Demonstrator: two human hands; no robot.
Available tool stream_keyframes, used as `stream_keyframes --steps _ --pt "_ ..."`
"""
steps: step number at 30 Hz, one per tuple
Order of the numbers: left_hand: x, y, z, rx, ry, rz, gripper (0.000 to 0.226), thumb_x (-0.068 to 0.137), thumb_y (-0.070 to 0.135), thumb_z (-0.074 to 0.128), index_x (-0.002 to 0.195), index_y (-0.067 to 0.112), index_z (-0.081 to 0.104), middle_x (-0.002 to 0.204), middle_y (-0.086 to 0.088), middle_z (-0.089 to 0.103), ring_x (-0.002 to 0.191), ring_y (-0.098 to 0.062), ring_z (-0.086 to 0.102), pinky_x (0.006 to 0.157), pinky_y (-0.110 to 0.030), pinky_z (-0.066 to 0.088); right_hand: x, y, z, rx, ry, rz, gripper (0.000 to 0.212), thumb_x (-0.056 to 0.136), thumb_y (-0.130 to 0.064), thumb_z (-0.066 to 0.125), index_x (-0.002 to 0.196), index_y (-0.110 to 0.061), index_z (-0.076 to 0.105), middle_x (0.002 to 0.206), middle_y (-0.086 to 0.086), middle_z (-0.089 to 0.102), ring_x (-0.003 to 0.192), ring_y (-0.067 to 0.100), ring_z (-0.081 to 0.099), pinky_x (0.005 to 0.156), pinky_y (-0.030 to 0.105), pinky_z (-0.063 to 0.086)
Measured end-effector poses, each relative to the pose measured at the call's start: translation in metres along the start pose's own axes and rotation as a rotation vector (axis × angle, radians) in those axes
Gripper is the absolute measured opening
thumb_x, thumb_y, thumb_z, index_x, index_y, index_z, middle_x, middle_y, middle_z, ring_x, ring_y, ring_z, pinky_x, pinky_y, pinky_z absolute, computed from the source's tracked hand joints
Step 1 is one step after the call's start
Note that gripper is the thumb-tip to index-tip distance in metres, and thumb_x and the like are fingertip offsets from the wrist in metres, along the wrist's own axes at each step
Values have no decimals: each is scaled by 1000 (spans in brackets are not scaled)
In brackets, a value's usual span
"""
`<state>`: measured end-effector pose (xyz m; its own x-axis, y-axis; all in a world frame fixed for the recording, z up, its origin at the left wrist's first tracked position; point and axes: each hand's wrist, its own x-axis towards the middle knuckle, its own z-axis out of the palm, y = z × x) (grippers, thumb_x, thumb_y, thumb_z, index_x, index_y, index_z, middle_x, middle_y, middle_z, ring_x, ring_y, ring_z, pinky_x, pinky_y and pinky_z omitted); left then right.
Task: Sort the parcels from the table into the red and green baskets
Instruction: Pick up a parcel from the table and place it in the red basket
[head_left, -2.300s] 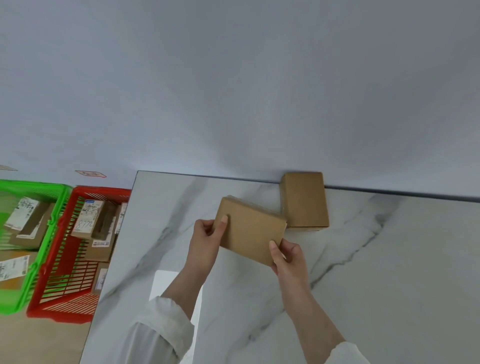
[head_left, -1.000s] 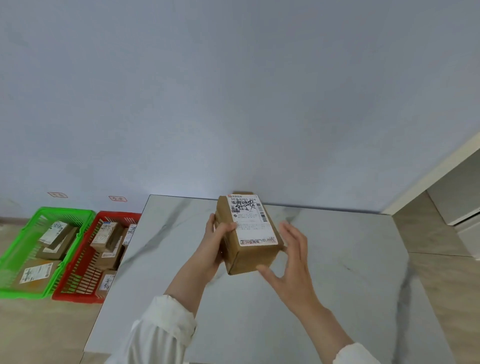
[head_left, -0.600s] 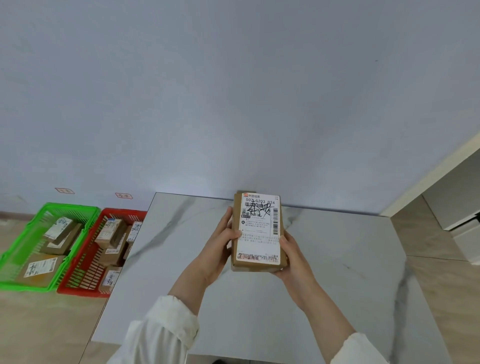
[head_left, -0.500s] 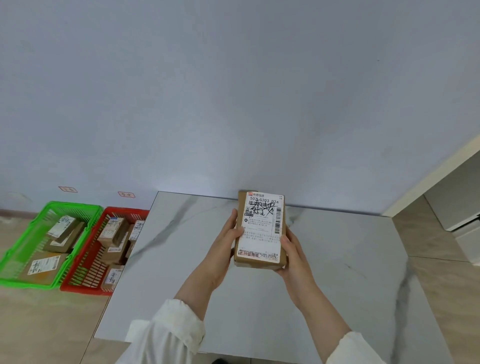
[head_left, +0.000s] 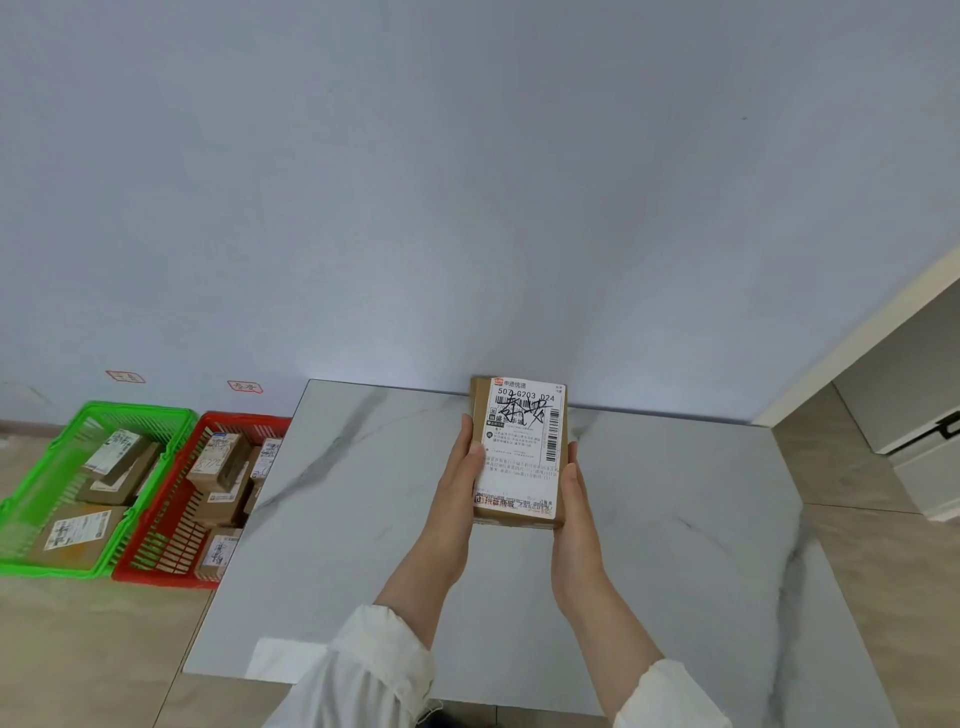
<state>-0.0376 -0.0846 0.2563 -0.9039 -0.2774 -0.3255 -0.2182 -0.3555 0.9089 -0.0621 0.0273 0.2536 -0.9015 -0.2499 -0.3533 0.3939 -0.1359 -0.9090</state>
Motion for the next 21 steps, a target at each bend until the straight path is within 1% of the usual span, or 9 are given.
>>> stream_keyframes --steps 3,6,11,14,18,21 --pt "0 1 3 -3 -2 -5 48 98 40 34 145 44 24 138 16 51 122 -4 52 95 -25 44 0 -1 -2 -4 -8 -16 67 78 -57 38 143 -41 30 131 -21 50 118 -4 46 102 25 29" --pt "0 2 4 -4 -1 0 48 98 40 34 145 44 24 137 16 51 120 -2 53 90 -21 44 1 -3 -2 -8 -3 -21 72 74 -59 40 143 -40 31 134 -19 51 121 -1 46 103 26 29" --pt "0 4 5 -6 0 12 48 98 40 34 145 44 24 138 16 51 123 -5 52 95 -23 43 1 -7 -1 -3 0 -31 74 73 -59 40 144 -39 30 135 -19 49 122 0 45 103 26 28" --pt "-2 5 5 -5 3 18 48 98 40 34 145 45 23 138 17 51 122 -4 52 95 -22 43 0 -8 0 -2 -4 -32 73 74 -59 39 144 -40 30 134 -19 50 121 -1 45 102 26 28" --pt "-3 8 6 -12 7 24 47 99 38 33 145 44 23 136 17 51 119 0 52 92 -20 44 0 -8 0 2 -7 -38 73 73 -59 40 143 -41 30 133 -19 50 123 3 45 104 27 27" --pt "-3 8 6 -18 17 30 47 100 38 33 145 43 24 138 16 51 120 -3 52 94 -22 44 1 -9 1 -3 -10 -40 74 73 -60 39 144 -40 30 134 -18 50 124 4 44 105 28 27"
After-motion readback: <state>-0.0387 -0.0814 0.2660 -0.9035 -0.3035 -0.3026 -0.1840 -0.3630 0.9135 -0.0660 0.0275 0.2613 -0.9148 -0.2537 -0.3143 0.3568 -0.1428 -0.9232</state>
